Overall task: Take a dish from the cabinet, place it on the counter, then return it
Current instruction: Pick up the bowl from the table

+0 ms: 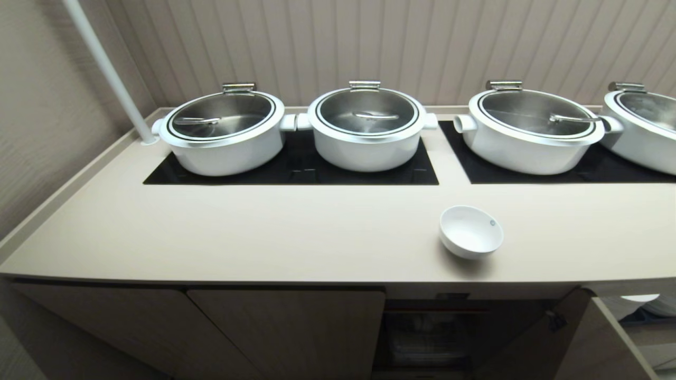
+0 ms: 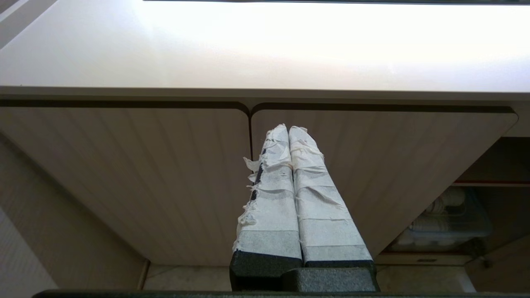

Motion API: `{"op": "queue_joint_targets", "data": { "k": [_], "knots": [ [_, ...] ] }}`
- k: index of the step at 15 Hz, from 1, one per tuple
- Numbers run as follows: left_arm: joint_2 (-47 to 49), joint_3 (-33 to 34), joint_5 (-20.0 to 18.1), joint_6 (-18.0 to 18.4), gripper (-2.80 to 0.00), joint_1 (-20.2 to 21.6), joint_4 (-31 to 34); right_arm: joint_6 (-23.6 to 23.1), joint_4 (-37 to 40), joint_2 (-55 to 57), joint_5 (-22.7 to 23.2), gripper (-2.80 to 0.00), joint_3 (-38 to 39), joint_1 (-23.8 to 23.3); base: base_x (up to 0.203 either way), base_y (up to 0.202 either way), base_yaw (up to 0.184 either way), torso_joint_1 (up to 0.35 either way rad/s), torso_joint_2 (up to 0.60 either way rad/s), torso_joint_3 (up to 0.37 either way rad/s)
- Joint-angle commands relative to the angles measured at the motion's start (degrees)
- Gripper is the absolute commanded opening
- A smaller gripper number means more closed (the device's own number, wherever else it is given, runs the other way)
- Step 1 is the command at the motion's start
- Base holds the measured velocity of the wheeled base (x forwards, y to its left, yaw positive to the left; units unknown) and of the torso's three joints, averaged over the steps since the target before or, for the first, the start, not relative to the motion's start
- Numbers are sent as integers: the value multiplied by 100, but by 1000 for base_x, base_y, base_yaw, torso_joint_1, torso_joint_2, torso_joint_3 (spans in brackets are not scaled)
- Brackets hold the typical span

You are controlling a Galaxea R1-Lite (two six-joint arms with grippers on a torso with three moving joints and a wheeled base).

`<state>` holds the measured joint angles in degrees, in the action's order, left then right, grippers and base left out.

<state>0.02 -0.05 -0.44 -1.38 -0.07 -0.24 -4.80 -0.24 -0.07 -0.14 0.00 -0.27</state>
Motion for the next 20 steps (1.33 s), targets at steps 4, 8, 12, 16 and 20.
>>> {"op": "queue_joint_targets", "data": {
  "k": [4, 8, 12, 16, 20],
  "knots": [
    [-2, 0, 0, -3, -280, 2, -2, -13, 8, 7, -12, -280, 0, 0, 0, 0, 0, 0, 0, 0],
    [-2, 4, 0, -3, -280, -1, -2, 15, -37, 7, -28, -280, -8, 0, 0, 0, 0, 0, 0, 0],
    [-2, 5, 0, -3, -280, -1, -2, 404, -41, 571, -38, -280, -480, 10, 0, 0, 0, 0, 0, 0],
    [-2, 5, 0, -3, -280, -1, -2, 619, -72, 1661, -40, -280, -1228, -16, 0, 0, 0, 0, 0, 0],
    [-2, -3, 0, -3, -280, -1, -2, 615, -119, 2887, -33, -280, -2087, -215, 0, 0, 0, 0, 0, 0]
  ]
}}
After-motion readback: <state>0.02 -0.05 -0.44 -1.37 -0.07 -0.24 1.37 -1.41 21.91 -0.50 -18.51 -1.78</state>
